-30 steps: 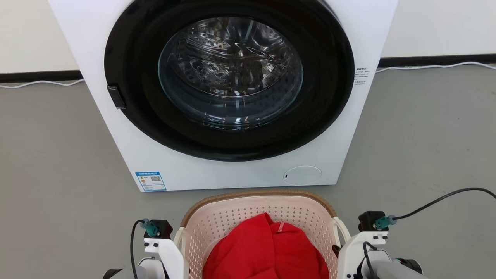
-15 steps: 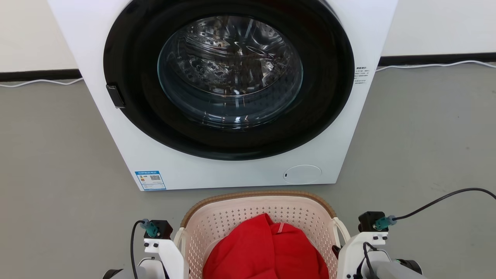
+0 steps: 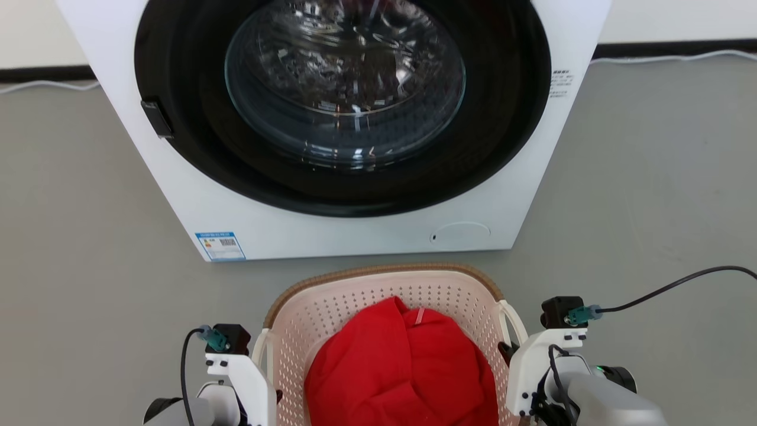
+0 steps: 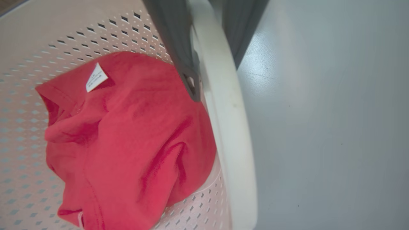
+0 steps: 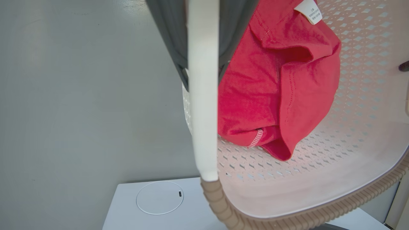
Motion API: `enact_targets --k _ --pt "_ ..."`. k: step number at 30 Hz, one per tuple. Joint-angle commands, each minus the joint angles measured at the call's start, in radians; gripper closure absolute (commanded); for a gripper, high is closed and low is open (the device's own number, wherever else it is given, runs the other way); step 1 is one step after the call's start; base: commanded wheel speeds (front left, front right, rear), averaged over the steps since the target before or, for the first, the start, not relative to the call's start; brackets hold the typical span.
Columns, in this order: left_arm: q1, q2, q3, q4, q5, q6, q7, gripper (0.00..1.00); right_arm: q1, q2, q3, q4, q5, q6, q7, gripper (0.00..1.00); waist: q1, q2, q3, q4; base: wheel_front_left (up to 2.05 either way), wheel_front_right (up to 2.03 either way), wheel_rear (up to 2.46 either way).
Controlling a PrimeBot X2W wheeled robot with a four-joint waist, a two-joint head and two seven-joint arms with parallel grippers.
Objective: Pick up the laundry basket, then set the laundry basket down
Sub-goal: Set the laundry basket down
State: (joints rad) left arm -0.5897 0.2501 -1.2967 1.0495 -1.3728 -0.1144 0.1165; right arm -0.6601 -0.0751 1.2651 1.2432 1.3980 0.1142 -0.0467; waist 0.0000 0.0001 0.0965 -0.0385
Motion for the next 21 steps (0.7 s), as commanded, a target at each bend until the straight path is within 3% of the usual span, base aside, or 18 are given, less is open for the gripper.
enact_targets --k 1,21 --pt "-0.057 0.008 0.021 -0.031 -0.005 -0.016 -0.015 1.0 -0.022 0.025 0.005 -0.022 -0.007 0.017 -0.028 1.0 0.0 -0.0001 0.02 0.0 0.0 0.0 0.0" --pt "-0.136 0.154 0.02 -0.166 0.015 -0.016 -0.129 1.0 -0.096 0.025 0.012 -0.032 0.002 0.017 -0.138 1.0 0.0 -0.0001 0.221 -0.004 0.0 0.0 0.0"
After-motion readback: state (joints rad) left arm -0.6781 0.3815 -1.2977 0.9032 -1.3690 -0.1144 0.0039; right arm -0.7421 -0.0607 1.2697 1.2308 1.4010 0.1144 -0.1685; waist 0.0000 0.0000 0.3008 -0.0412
